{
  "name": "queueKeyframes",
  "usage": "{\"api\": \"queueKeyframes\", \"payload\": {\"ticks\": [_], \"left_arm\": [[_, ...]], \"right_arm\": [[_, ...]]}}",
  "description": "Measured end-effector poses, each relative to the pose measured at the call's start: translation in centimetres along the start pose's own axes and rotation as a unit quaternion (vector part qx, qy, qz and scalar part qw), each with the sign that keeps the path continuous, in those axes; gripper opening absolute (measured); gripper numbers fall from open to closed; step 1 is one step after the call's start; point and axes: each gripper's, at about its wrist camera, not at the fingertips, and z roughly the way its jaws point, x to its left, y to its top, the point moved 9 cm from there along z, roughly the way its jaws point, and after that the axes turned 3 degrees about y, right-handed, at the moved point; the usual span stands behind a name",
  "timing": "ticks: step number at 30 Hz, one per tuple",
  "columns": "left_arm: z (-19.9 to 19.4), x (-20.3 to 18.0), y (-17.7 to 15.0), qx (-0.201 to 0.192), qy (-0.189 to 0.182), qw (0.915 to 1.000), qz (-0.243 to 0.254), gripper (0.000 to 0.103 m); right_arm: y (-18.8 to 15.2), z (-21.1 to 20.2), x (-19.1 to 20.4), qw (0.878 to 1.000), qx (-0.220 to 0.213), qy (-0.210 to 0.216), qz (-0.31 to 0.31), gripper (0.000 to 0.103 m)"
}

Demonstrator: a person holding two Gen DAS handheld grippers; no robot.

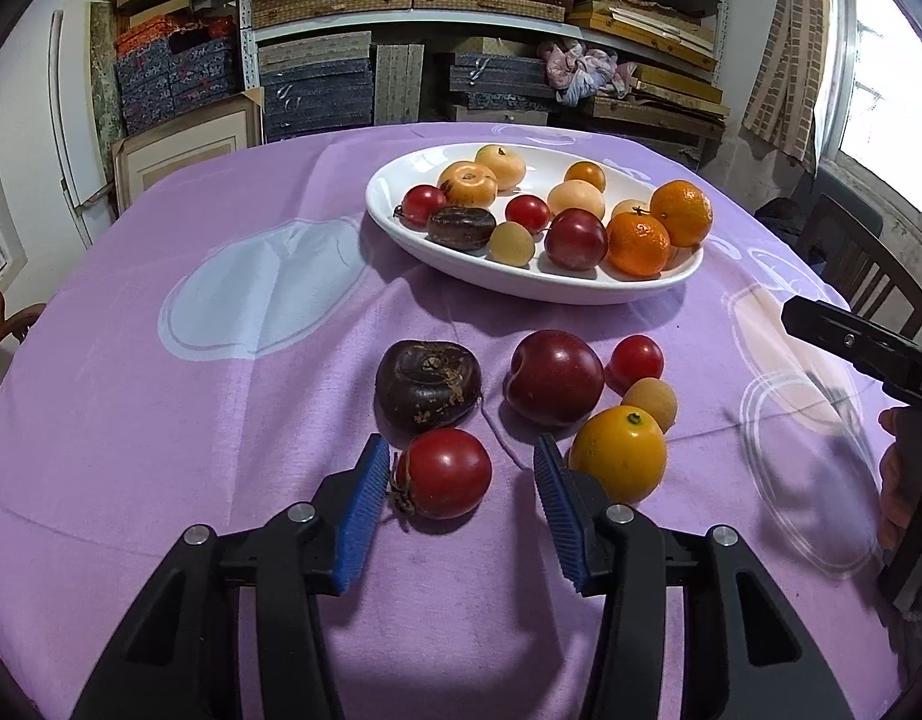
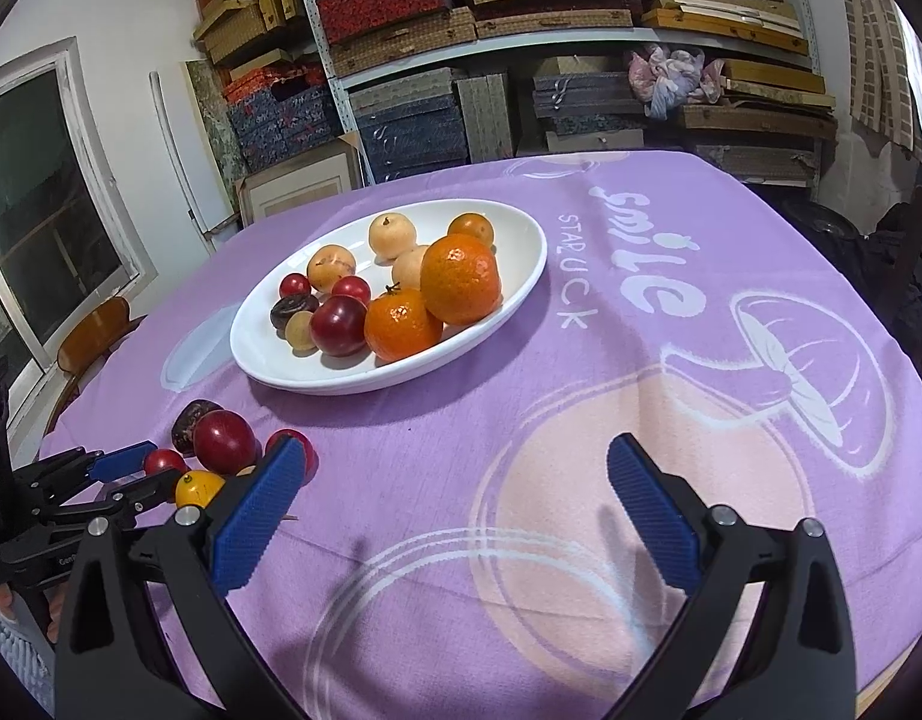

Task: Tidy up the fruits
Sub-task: 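Move both open grippers back toward the remaining fruits beside the plate, then grasp a red tomato with the left gripper while the right gripper grasps the small tan fruit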

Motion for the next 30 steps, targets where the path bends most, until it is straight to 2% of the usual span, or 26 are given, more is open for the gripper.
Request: {"api": "queueKeyframes", "payload": {"ticks": [3, 5, 9, 17, 19, 21, 24, 28, 30], "left_arm": [[0.2, -0.1, -0.3, 0.008, 0.002, 0.9999, 0.006, 0.046], [0.5, -0.2, -0.5, 0.018, 0.000, 0.9998, 0.008, 0.033], [0.6, -0.2, -0.6, 0.019, -0.002, 0.9998, 0.007, 0.033], [0.9, 0.1, -0.5, 0.023, 0.003, 0.9997, -0.006, 0.033], [1.4, 0.0, -0.6, 0.034, 0.001, 0.9994, -0.007, 0.033], [1.3, 0.1, -0.5, 0.034, 0.000, 0.9994, -0.009, 0.033], [1.1, 0.2, -0.4, 0.034, 0.000, 0.9994, -0.012, 0.032], [1.1, 0.6, -0.5, 0.033, 0.008, 0.9993, -0.015, 0.032], [1.1, 0.9, -0.6, 0.033, 0.013, 0.9992, -0.016, 0.032]], "right_arm": [[0.0, 0.0, 0.0, 1.000, 0.000, 0.000, -0.001, 0.099], [-0.1, 0.1, 0.1, 1.000, 0.002, 0.003, -0.002, 0.099], [-0.3, 0.0, 1.2, 1.000, 0.003, 0.019, -0.025, 0.099], [-1.8, 0.0, 6.7, 0.989, 0.020, 0.067, -0.127, 0.099], [-2.1, 0.4, 7.5, 0.987, 0.031, 0.065, -0.142, 0.094], [-2.6, 1.0, 7.9, 0.986, 0.048, 0.067, -0.145, 0.075], [-3.2, 2.5, 8.4, 0.985, 0.079, 0.074, -0.135, 0.062], [-3.6, 3.5, 9.4, 0.983, 0.096, 0.071, -0.143, 0.057], [-3.8, 4.1, 9.8, 0.981, 0.105, 0.071, -0.145, 0.050]]}}
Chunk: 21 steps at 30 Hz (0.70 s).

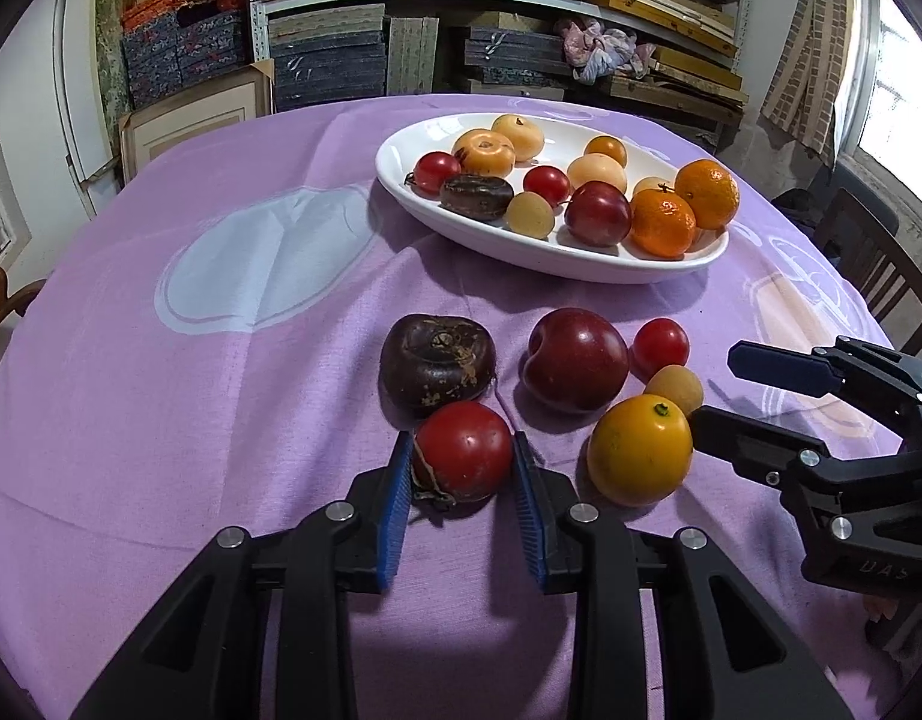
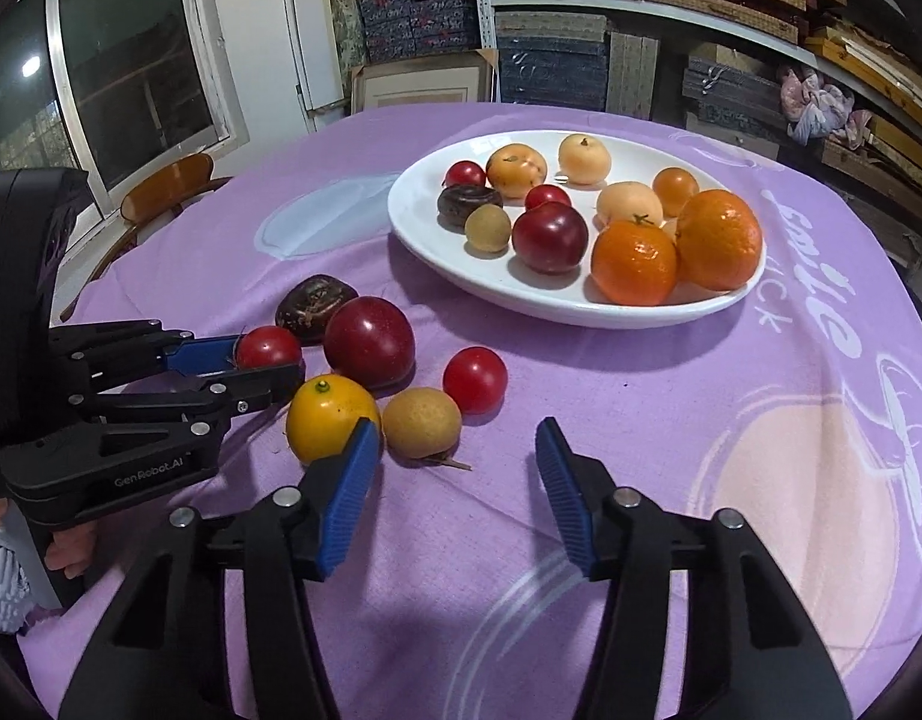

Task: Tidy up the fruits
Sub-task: 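Grasp a red tomato with the left gripper while the right gripper grasps the small tan fruit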

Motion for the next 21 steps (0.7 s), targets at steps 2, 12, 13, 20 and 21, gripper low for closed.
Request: {"api": "queueKeyframes", "payload": {"ticks": [2, 12, 13, 20, 21], "left_arm": [[0.0, 0.2, 0.0, 0.000, 0.002, 1.0000, -0.001, 0.032], [0.0, 0.2, -0.1, 0.001, 0.002, 1.0000, -0.001, 0.032], [0.0, 0.1, -0.1, 0.001, 0.002, 1.0000, -0.001, 0.032], [-0.4, 0.4, 0.3, -0.013, -0.012, 0.9997, -0.015, 0.032], [-0.7, 0.4, 0.5, -0.022, -0.012, 0.9995, -0.017, 0.032]], "right_arm": [[0.1, 0.6, 0.3, 1.000, 0.008, 0.007, 0.005, 0.044], [0.6, 2.0, 1.9, 1.000, 0.018, 0.017, -0.008, 0.030], [0.6, 2.0, 2.0, 1.000, 0.018, 0.018, -0.009, 0.029], [0.2, 0.3, 1.7, 1.000, -0.009, 0.016, -0.005, 0.029], [0.3, 0.0, 1.5, 1.000, -0.014, 0.012, -0.005, 0.029]]}}
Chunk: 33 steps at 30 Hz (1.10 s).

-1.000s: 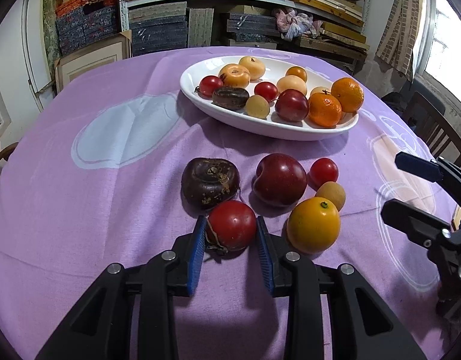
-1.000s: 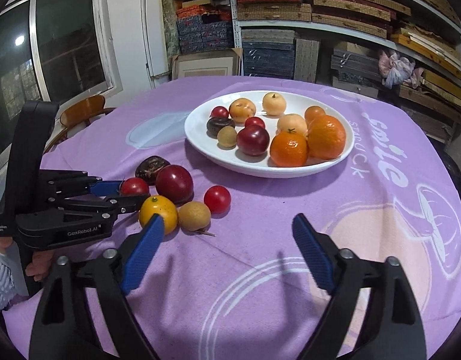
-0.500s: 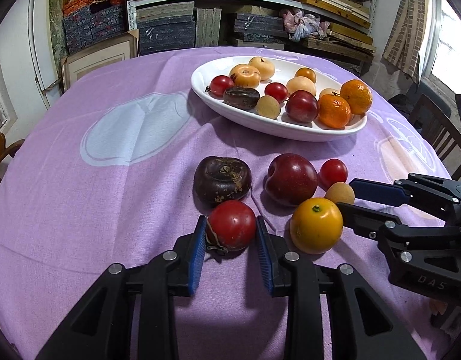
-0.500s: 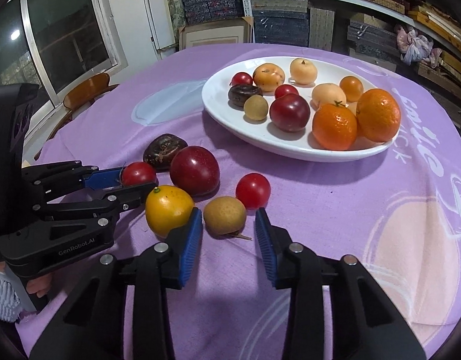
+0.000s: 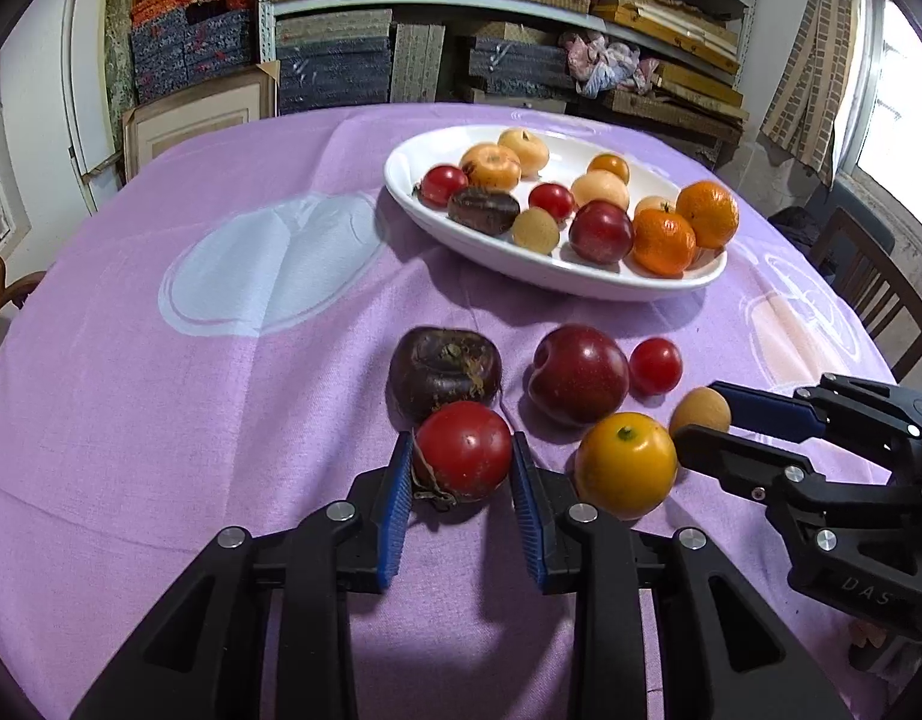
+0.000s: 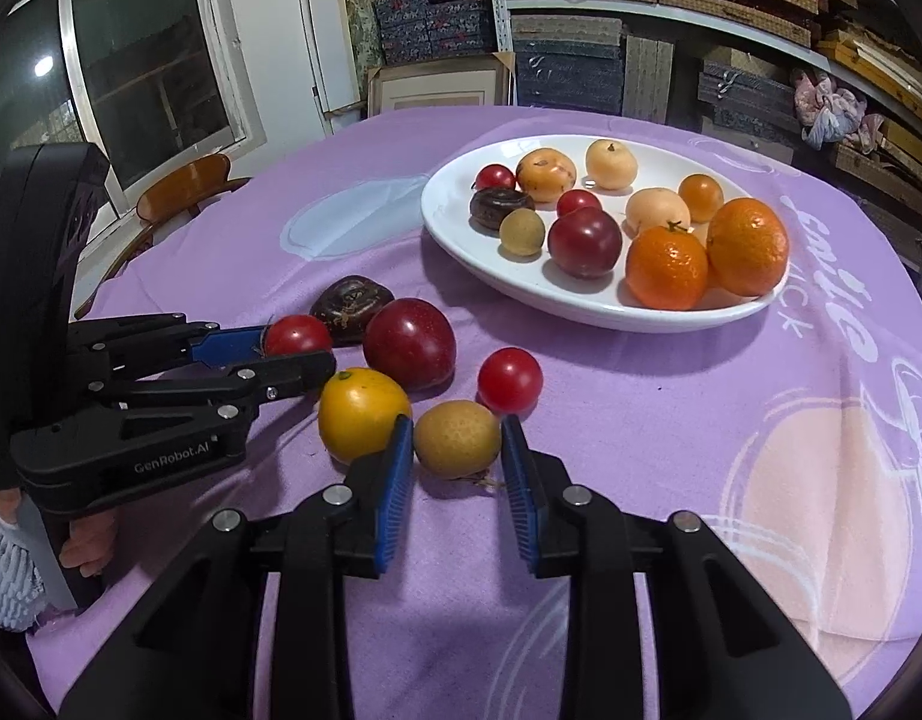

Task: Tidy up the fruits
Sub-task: 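Grasp a red tomato with the left gripper while the right gripper grasps the small tan fruit, then carry the tomato and tan fruit over the white plate and open both grippers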

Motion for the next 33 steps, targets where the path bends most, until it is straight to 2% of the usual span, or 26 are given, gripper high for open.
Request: {"api": "queueKeyframes", "payload": {"ticks": [6, 11, 14, 17, 21, 25, 27, 28, 29, 31, 32, 33], "left_arm": [[-1.9, 0.1, 1.7, -0.042, -0.001, 0.9991, -0.011, 0.032], [-1.8, -0.5, 5.6, -0.047, -0.001, 0.9989, -0.008, 0.032], [-0.1, -1.7, 8.3, -0.029, -0.016, 0.9994, 0.000, 0.032], [1.9, -2.4, 10.1, -0.020, -0.011, 0.9997, 0.000, 0.032], [4.7, -2.9, 10.8, 0.005, -0.010, 0.9999, -0.003, 0.032], [6.0, -2.4, 10.8, 0.011, 0.003, 0.9999, -0.005, 0.032], [5.9, -2.2, 10.8, 0.004, -0.001, 0.9999, -0.010, 0.036], [5.6, -2.1, 10.9, 0.000, -0.003, 0.9999, -0.010, 0.043], [5.2, -1.8, 10.9, -0.004, 0.000, 0.9999, -0.011, 0.056], [3.9, -0.7, 11.2, -0.020, 0.010, 0.9993, -0.028, 0.073], [3.2, -0.3, 11.3, -0.029, 0.009, 0.9989, -0.037, 0.074], [2.6, 0.2, 11.2, -0.030, 0.005, 0.9985, -0.045, 0.074]], "right_arm": [[1.3, -2.7, -1.1, 0.999, -0.043, -0.002, 0.016, 0.029], [5.9, -5.0, -3.3, 0.996, -0.078, -0.029, 0.023, 0.029], [8.8, -4.0, -4.5, 0.996, -0.067, -0.054, 0.017, 0.029], [10.9, -2.0, -5.7, 0.995, -0.050, -0.081, 0.016, 0.029], [12.8, 1.6, -7.6, 0.994, -0.022, -0.098, 0.032, 0.029], [12.7, 4.2, -9.0, 0.993, -0.004, -0.104, 0.048, 0.030], [12.4, 3.8, -9.4, 0.994, -0.020, -0.095, 0.060, 0.030], [12.2, 3.3, -9.4, 0.993, -0.030, -0.091, 0.063, 0.031], [12.1, 2.5, -9.4, 0.993, -0.041, -0.092, 0.063, 0.034], [11.4, 0.6, -9.2, 0.991, -0.065, -0.098, 0.057, 0.048], [11.0, -0.4, -9.0, 0.990, -0.077, -0.101, 0.055, 0.056], [10.5, -1.4, -8.8, 0.990, -0.086, -0.099, 0.054, 0.059]]}}
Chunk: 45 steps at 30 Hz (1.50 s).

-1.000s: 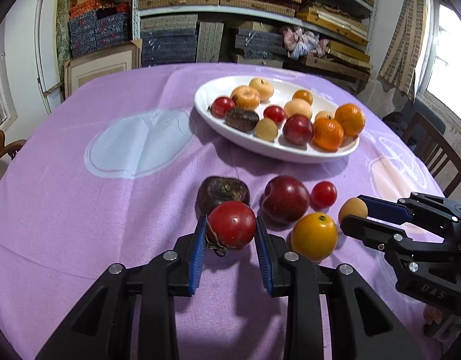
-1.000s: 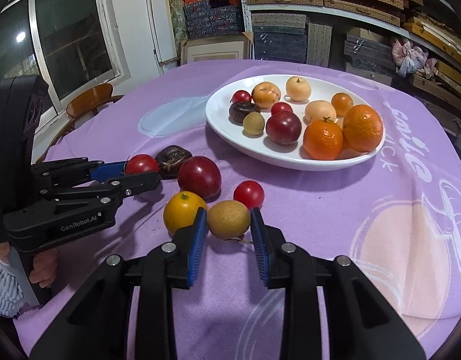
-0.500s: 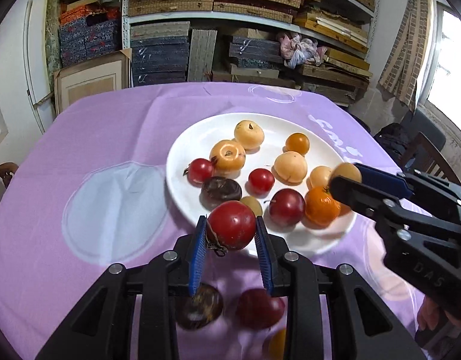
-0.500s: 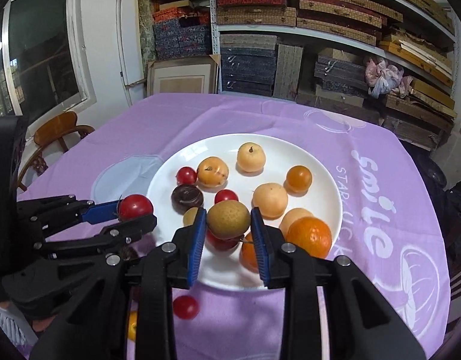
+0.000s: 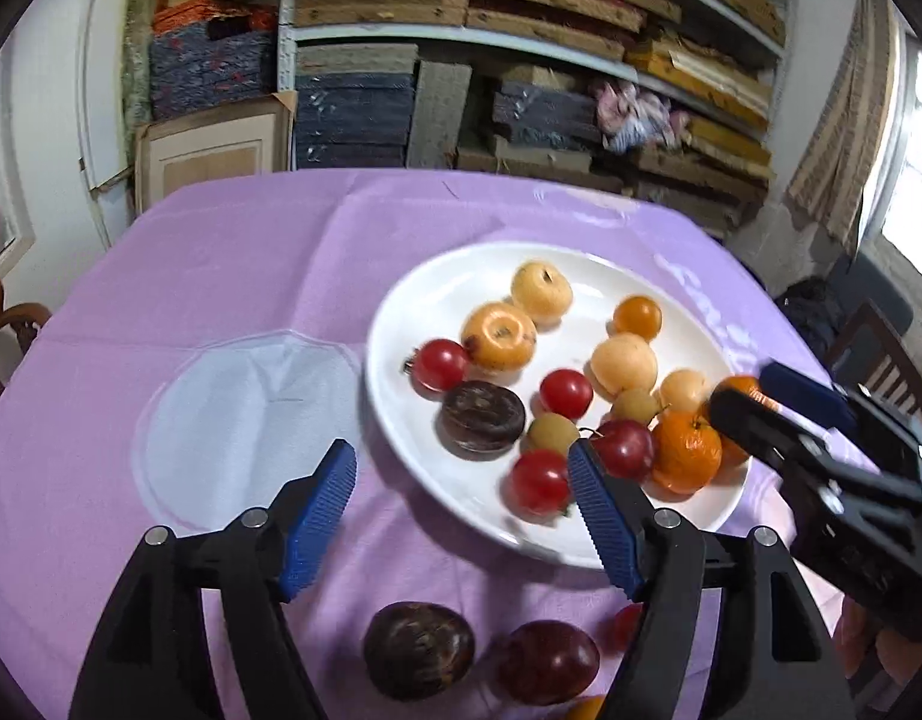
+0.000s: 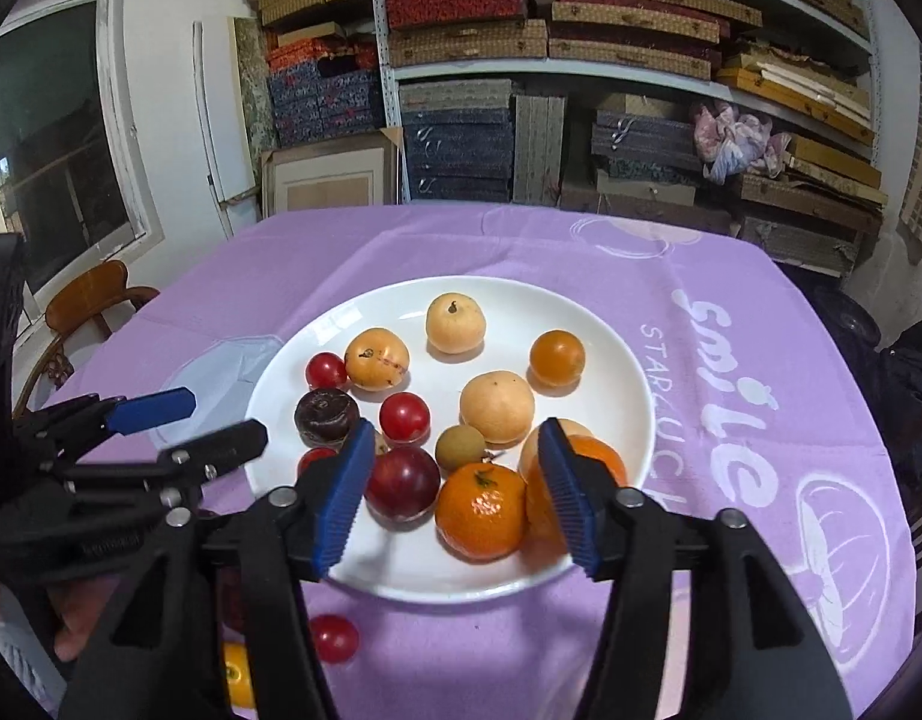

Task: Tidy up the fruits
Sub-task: 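Carry the tomato and tan fruit over the white plate and open both grippers, then move both open grippers back to the dark brown fruit and red tomatoes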

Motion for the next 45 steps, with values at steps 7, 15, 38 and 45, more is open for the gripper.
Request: {"api": "queueKeyframes", "payload": {"ticks": [7, 15, 38, 45], "left_arm": [[-3.4, 5.0, -3.3, 0.018, 0.021, 0.9976, -0.064, 0.075], [-4.3, 6.4, -7.1, -0.004, 0.078, 0.9958, -0.048, 0.075], [-0.7, 2.2, -7.1, 0.008, 0.100, 0.9935, 0.055, 0.075], [-0.1, 2.6, -7.2, 0.019, 0.105, 0.9932, 0.046, 0.085]], "right_arm": [[-5.4, -6.1, -1.1, 0.997, -0.052, 0.027, 0.052, 0.094], [-7.9, -5.7, -1.9, 0.998, -0.032, 0.013, 0.050, 0.094], [-8.4, -4.8, -3.3, 0.996, -0.013, 0.022, 0.090, 0.096], [-8.4, -4.7, -3.3, 0.995, -0.012, 0.022, 0.092, 0.096]]}}
